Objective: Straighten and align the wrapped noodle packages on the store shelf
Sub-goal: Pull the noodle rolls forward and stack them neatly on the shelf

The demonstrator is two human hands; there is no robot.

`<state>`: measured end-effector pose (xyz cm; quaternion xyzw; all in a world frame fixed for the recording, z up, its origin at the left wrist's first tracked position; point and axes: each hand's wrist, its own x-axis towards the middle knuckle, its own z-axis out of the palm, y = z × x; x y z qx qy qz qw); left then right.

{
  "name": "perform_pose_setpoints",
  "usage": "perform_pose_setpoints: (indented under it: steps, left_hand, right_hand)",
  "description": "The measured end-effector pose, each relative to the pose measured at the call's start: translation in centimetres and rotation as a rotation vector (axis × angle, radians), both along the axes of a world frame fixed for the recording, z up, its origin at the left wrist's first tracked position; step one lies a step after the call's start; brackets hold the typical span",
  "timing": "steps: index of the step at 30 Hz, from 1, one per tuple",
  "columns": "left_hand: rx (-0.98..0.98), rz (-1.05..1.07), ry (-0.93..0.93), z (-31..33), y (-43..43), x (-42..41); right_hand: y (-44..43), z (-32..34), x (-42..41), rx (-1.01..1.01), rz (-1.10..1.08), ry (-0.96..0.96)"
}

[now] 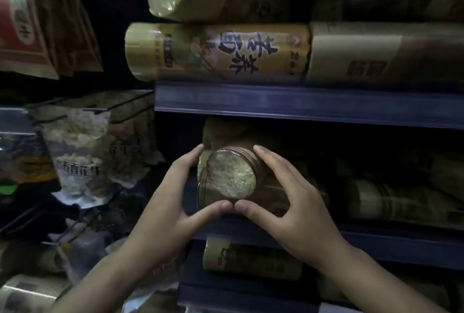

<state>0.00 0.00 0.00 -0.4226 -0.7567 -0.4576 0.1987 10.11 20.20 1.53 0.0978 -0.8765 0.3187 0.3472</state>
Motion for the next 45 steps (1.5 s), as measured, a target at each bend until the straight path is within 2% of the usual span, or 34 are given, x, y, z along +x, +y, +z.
perform_pose_setpoints:
  steps: [4, 11, 23, 29, 33, 36, 42, 45]
  left_hand:
    - [0.035, -0.005, -0.059, 0.0, 1.5, 0.2]
    - [0.112, 0.009, -0.005, 1.0, 4.5, 1.3]
    - [0.173, 0.124, 0.050, 0.6, 6.4, 1.0]
    - [0.195, 0.054, -0.066, 0.6, 5.3, -0.1]
    - [0.183, -0.018, -0.109, 0.8, 4.5, -1.2]
    - [0.188, -0.081, -0.153, 0.8, 4.0, -2.0]
    - [0.196, -0.233, -0.246, 0.4, 3.2, -3.9]
    - [0.189, -0.278, -0.274, 0.4, 2.9, -4.7]
  right_hand:
    - [1.3, -0.7, -0.1, 0.017, -0.038, -0.009]
    - [3.3, -0.8, 0.2, 0.049, -0.021, -0.065]
    - [4.9, 0.4, -0.1, 0.108, 0.002, -0.049]
    - [8.2, 1.9, -1.5, 0.035, -0.289, -0.164]
    - [10.2, 2.6, -2.7, -0.071, -0.379, -0.195]
    - [11.0, 2.9, -3.4, -0.160, -0.344, -0.204]
    - [12.4, 3.1, -4.1, -0.254, -0.241, -0.337]
    - [12.7, 2.6, -4.1, -0.299, -0.227, -0.311]
